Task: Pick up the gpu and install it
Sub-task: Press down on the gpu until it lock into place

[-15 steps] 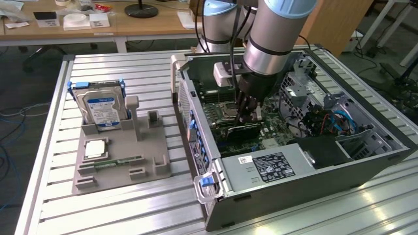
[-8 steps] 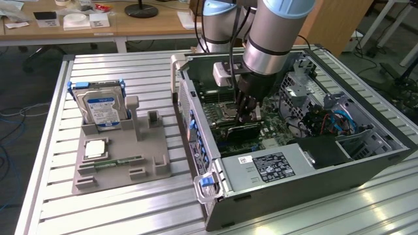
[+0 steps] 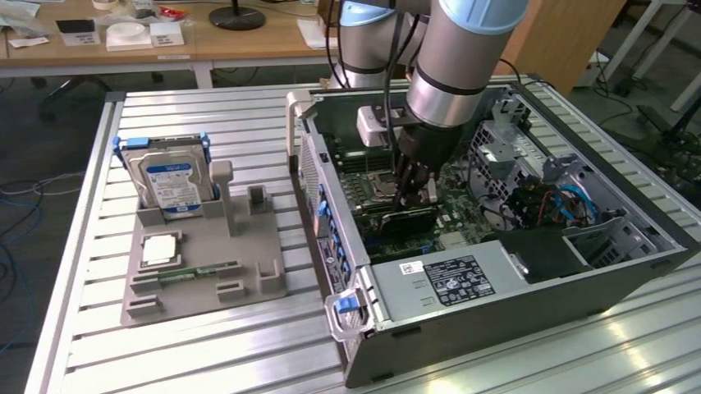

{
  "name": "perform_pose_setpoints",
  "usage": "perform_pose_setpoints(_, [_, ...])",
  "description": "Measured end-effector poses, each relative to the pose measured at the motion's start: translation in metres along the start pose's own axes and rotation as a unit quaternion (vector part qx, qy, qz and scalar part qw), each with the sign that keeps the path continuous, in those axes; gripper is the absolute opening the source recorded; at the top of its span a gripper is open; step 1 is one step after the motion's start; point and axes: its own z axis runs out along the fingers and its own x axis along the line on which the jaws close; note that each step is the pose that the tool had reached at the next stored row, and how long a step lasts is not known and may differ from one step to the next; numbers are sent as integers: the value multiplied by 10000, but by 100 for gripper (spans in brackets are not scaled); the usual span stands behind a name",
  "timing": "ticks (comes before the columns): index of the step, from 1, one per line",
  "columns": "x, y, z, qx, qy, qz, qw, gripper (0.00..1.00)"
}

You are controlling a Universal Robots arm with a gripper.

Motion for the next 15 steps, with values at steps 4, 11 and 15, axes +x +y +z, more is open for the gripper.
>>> perform_pose_setpoints(4, [-6, 0, 2, 0, -2, 0, 10000, 11])
perform_pose_setpoints(11, [-5, 0, 24, 0, -1, 0, 10000, 11])
perform_pose_setpoints(15, [-3, 0, 47, 0, -2, 0, 10000, 11])
